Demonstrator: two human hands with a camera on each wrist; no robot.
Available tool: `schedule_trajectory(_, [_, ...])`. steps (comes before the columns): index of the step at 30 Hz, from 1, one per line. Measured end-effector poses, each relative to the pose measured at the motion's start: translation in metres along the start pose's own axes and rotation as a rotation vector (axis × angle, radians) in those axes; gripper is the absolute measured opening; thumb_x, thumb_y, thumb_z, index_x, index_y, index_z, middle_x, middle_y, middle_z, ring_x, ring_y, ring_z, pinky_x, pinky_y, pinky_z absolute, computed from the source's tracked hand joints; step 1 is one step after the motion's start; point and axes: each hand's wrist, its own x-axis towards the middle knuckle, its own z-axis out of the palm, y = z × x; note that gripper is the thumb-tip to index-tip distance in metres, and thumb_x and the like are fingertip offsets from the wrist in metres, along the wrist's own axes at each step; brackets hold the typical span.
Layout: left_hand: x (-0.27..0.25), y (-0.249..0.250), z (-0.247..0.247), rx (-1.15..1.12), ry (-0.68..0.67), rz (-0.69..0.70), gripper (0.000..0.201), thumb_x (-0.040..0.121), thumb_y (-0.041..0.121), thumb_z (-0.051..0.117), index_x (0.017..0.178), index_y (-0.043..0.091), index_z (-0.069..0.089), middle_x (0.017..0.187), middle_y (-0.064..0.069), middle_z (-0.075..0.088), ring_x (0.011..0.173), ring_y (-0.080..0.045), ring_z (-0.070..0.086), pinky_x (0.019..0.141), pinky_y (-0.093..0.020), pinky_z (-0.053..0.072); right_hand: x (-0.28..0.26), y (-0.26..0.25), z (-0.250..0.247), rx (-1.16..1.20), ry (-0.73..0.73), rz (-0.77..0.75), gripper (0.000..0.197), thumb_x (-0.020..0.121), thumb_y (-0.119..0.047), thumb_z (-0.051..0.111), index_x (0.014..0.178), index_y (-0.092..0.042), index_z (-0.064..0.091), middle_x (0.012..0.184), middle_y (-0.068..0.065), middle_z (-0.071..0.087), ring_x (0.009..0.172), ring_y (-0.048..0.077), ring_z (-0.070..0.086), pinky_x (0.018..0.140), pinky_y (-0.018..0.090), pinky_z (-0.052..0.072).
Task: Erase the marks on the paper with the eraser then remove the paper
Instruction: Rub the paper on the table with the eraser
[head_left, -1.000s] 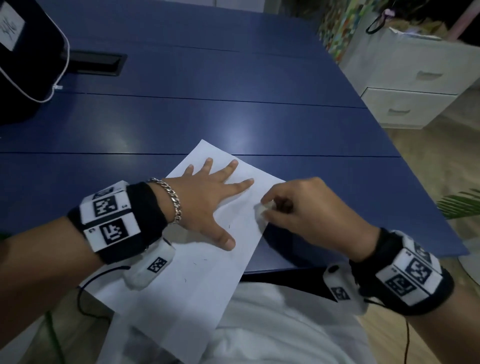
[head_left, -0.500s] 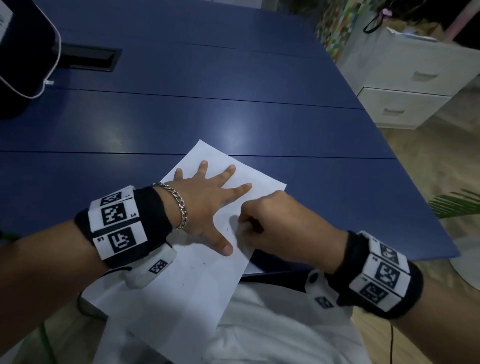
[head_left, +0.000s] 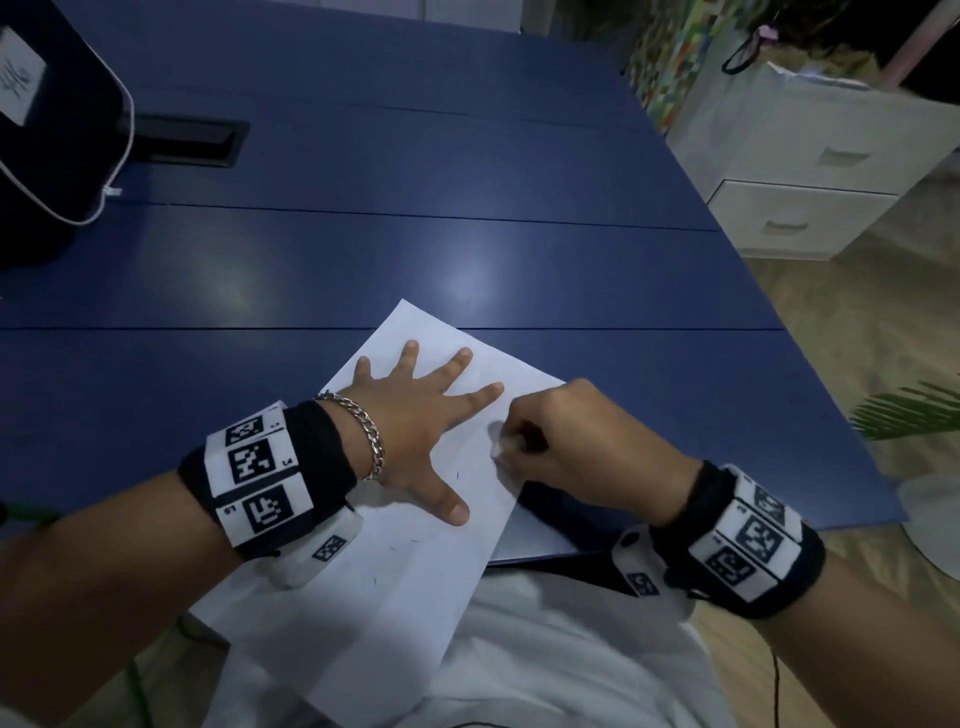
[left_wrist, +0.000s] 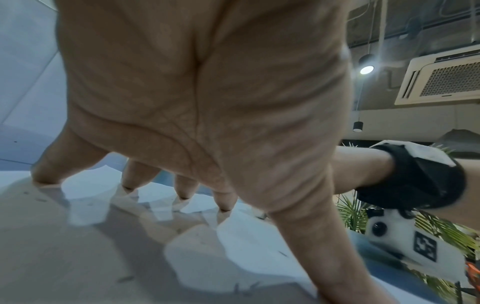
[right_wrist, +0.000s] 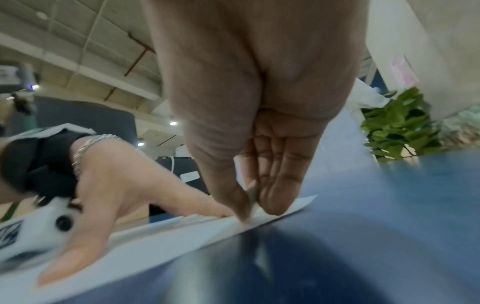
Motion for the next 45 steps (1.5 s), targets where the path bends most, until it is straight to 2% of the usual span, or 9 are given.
schedule_trajectory(7, [0.002,-0.001,0.001,-0.001,0.002,-0.002,0.140,0.053,0.094,0.069,0.148,0.061,-0.027,0.164,0.014,-0.037,0.153,-0.044,-0.024,0.117,-0.076,0.008,0.009,0.018,-0.010,-0.099,0.052,0.084,0.011,0.091,-0.022,0.060,0.083,-0.015,0.061,0.073,0.002,0.062,0.069,0.025,0.059,0.059,0.043,0.056])
schedule_trajectory(11, [0.002,-0.002,0.004,-0.009,0.016,0.006,0.139,0.051,0.095,0.068,0.147,0.063,-0.028,0.163,0.015,-0.038,0.153,-0.043,-0.024,0.118,-0.074,0.007,0.001,-0.001,-0.002,-0.129,-0.039,-0.031,0.013,0.091,-0.023,0.059,0.081,-0.015,0.058,0.072,0.000,0.061,0.067,0.021,0.058,0.060,0.038,0.053])
schedule_trajectory(14, [0.001,-0.003,0.001,0.004,0.001,0.003,0.138,0.053,0.094,0.068,0.148,0.062,-0.027,0.163,0.015,-0.038,0.153,-0.043,-0.025,0.119,-0.073,0.003,0.007,0.018,-0.023,-0.120,0.067,0.018,0.010,0.091,-0.026,0.061,0.084,-0.019,0.065,0.074,-0.002,0.067,0.069,0.020,0.062,0.066,0.043,0.058])
schedule_trajectory(19, [0.005,-0.005,-0.005,0.018,0.075,0.040,0.131,0.059,0.097,0.058,0.158,0.050,-0.015,0.169,0.000,-0.028,0.153,-0.041,-0.026,0.123,-0.064,-0.007,0.007,0.036,-0.045,0.053,0.115,0.006,0.005,0.093,-0.029,0.073,0.092,-0.025,0.074,0.078,-0.011,0.074,0.072,0.005,0.070,0.071,0.034,0.061])
schedule_trajectory(27, [0.013,0.003,0.003,-0.033,0.076,-0.022,0.139,0.048,0.100,0.062,0.149,0.061,-0.026,0.165,0.014,-0.035,0.153,-0.045,-0.024,0.119,-0.074,0.003,0.026,0.026,-0.017,-0.009,0.061,-0.018,0.012,0.095,-0.034,0.068,0.098,-0.023,0.073,0.078,-0.011,0.070,0.072,0.006,0.063,0.062,0.022,0.049])
schedule_trajectory(31, [0.016,0.002,0.002,-0.044,0.074,-0.061,0.146,0.041,0.101,0.062,0.147,0.061,-0.030,0.162,0.020,-0.038,0.153,-0.044,-0.025,0.117,-0.075,0.003,0.025,0.008,-0.008,-0.059,0.047,-0.032,0.011,0.096,-0.024,0.059,0.091,-0.017,0.066,0.075,-0.002,0.067,0.068,0.019,0.062,0.063,0.037,0.056])
schedule_trajectory(35, [0.018,0.001,0.005,-0.043,0.079,-0.060,0.150,0.039,0.103,0.059,0.148,0.056,-0.033,0.161,0.021,-0.039,0.153,-0.044,-0.025,0.117,-0.075,0.003,0.016,-0.007,-0.001,-0.112,-0.089,-0.105,0.012,0.095,-0.025,0.060,0.085,-0.018,0.061,0.076,-0.002,0.065,0.068,0.018,0.057,0.063,0.034,0.051])
schedule_trajectory(40, [0.016,0.004,0.000,-0.030,0.061,-0.071,0.155,0.043,0.101,0.063,0.152,0.048,-0.033,0.161,0.020,-0.040,0.153,-0.044,-0.026,0.117,-0.076,0.004,0.034,0.028,-0.023,-0.127,0.084,0.059,0.012,0.094,-0.022,0.058,0.086,-0.017,0.066,0.074,-0.001,0.067,0.071,0.021,0.060,0.062,0.037,0.053])
schedule_trajectory(45, [0.017,0.003,0.001,-0.024,0.049,-0.072,0.155,0.041,0.102,0.062,0.150,0.048,-0.034,0.160,0.020,-0.041,0.153,-0.044,-0.026,0.117,-0.076,0.004,0.021,0.009,-0.003,-0.168,-0.012,-0.081,0.009,0.094,-0.023,0.059,0.090,-0.017,0.064,0.078,-0.001,0.066,0.069,0.022,0.061,0.065,0.041,0.056])
